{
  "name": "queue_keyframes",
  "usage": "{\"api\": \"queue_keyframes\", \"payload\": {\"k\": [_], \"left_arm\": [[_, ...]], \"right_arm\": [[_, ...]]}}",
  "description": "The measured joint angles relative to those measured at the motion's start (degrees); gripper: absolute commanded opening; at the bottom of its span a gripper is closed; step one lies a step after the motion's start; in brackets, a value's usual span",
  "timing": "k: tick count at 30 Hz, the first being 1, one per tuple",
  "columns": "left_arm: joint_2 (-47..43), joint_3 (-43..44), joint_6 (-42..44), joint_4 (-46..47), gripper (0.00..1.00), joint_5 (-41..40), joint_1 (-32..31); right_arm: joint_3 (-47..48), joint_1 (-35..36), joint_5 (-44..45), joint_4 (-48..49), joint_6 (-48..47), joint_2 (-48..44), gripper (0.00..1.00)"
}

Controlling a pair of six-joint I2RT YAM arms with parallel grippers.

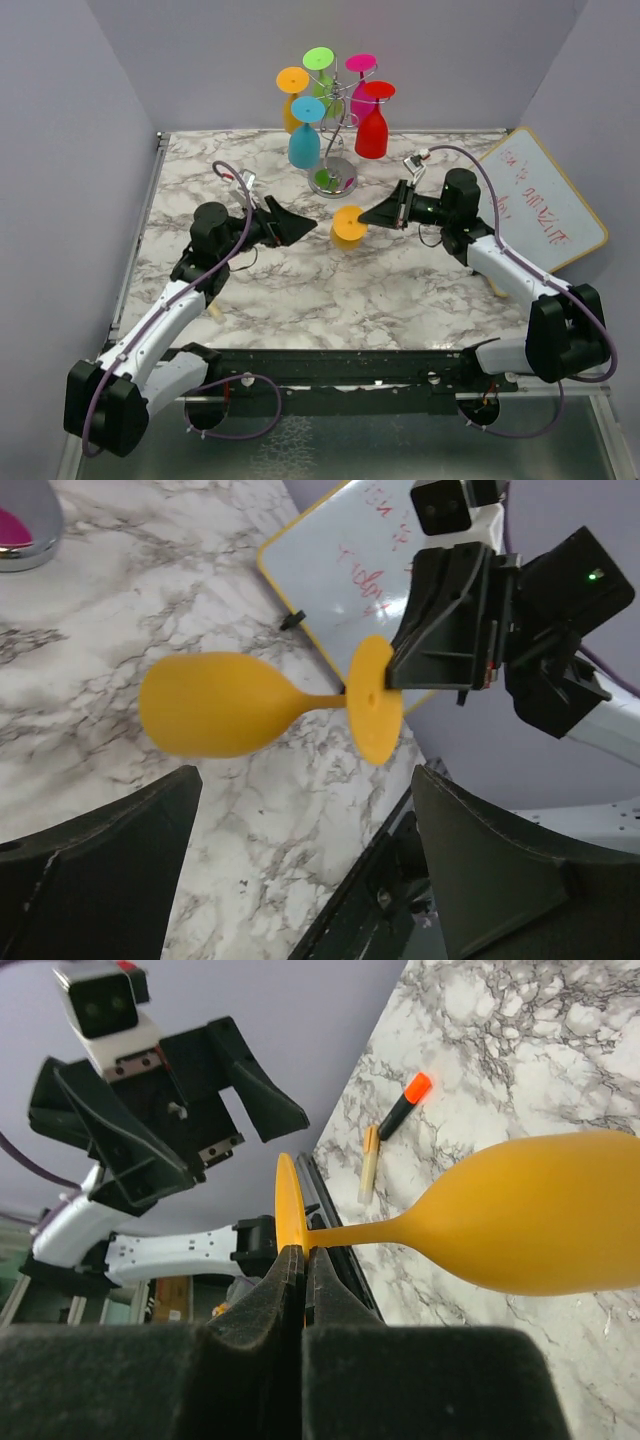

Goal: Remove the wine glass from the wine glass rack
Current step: Place the wine glass at the center of the board.

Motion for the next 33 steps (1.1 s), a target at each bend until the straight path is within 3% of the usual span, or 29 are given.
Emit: {"api": "queue_keyframes", "payload": {"k": [3,12,17,28,33], "left_arm": [[3.7,3.7,-0.9,2.0,0.85,1.7,-2.5],[9.4,8.3,-0.6,3.7,0.54,5.1,-7.6],[11.4,8.0,0.4,3.7,0.5,7.1,-8.3],[11.4,7.6,3.2,3.5,0.26,11.5,-8.3],[11.4,7.6,3.7,3.5,0.23,12.4,-8.3]], "right_arm": [[0.6,1.0,-0.9,-1.5,-3.3,0.0,0.0],[2.3,4.0,-3.0,-5.1,-8.8,0.0,0.01],[3.5,4.0,-3.0,-7.8,-10.1,0.0,0.0],[4.7,4.1,-4.0,-8.6,-10.6,0.0,0.01],[4.2,4.1,-5.5,-5.1,-7.6,-0.3,0.01]]}}
